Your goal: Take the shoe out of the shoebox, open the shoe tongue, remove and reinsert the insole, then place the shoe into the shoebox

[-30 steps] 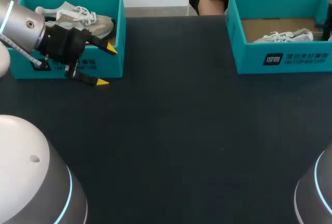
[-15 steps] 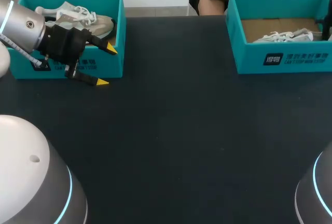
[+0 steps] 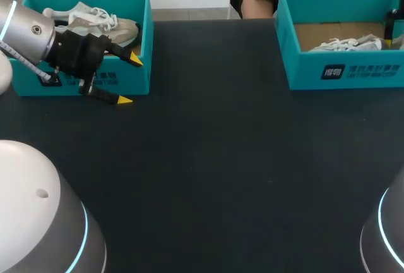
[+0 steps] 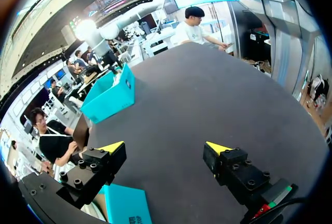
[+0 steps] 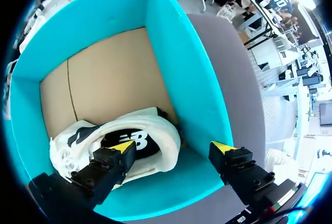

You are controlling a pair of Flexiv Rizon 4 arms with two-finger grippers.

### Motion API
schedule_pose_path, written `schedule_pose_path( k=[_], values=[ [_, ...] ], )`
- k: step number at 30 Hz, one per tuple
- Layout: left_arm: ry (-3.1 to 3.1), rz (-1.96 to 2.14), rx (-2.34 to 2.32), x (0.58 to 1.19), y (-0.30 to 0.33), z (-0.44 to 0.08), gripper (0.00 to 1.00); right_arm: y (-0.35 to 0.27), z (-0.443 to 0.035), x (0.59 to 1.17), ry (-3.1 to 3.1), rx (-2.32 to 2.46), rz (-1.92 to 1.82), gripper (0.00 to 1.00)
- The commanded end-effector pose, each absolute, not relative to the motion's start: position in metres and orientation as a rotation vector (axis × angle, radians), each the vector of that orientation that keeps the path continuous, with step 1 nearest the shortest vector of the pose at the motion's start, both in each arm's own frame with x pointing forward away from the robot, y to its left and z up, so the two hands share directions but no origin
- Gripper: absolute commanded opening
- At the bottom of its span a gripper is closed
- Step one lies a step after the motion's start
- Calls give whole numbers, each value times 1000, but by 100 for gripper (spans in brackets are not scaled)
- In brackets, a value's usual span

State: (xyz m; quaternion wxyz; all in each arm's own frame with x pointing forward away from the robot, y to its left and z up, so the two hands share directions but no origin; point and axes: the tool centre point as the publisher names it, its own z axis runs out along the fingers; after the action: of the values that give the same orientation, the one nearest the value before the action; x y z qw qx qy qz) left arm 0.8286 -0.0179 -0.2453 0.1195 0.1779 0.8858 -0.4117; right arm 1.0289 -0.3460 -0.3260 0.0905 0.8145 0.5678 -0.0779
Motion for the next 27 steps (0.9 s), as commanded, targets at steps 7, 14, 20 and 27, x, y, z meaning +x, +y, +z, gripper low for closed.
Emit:
schedule_pose_path(
  k=[7,14,20,27],
  values=[
    [2591,-1201,520,828,-18,-245,100,-334,-270,1016,1595,2397,-80,95],
    [2591,-1201,520,828,-18,-245,100,-297,-240,1000,1646,2326,-30,100],
    [2591,-1201,520,828,-18,-245,100,-277,-234,991,1619,2313,-30,100],
    [2591,-1201,520,828,-18,-245,100,-277,-234,991,1619,2313,-30,100]
  ],
)
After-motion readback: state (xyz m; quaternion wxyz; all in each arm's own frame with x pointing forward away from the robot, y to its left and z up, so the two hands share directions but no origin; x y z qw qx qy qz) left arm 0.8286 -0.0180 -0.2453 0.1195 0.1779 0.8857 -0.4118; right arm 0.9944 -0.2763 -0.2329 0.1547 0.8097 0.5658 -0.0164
